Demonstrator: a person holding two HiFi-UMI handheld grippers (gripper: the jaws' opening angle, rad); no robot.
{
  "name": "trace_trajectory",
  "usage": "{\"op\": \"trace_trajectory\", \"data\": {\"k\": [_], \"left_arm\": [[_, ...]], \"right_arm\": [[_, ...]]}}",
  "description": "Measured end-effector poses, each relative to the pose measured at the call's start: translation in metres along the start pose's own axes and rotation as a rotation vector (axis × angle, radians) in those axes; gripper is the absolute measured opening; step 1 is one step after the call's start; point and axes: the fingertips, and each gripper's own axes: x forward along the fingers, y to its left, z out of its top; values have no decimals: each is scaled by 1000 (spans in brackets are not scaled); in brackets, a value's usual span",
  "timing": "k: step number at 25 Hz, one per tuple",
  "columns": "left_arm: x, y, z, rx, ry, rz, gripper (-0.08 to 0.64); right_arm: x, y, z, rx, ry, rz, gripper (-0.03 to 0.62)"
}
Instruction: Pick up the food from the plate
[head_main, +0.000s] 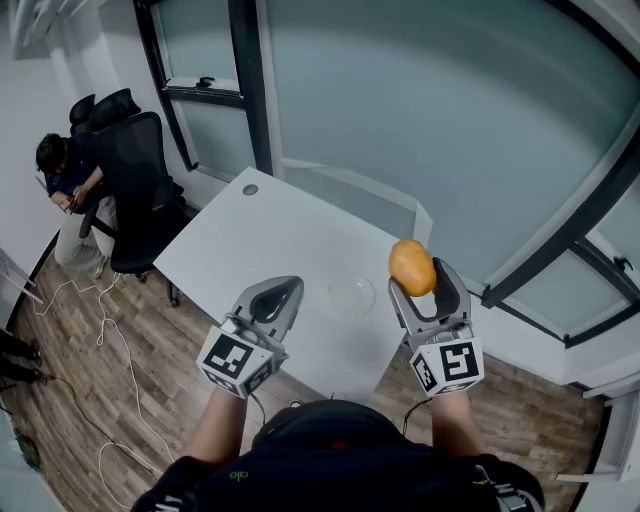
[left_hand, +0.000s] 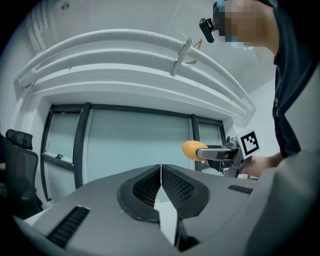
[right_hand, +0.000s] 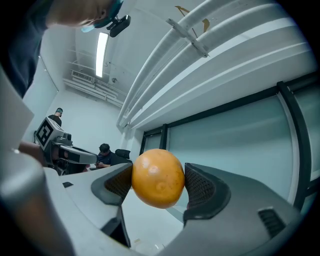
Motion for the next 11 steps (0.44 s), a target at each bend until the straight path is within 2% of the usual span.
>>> {"op": "trace_trajectory", "data": {"k": [11], "left_arm": [[1,-3,-5,10,13,1,26]], "right_arm": [[-1,-2,1,-10,0,7,341]]}}
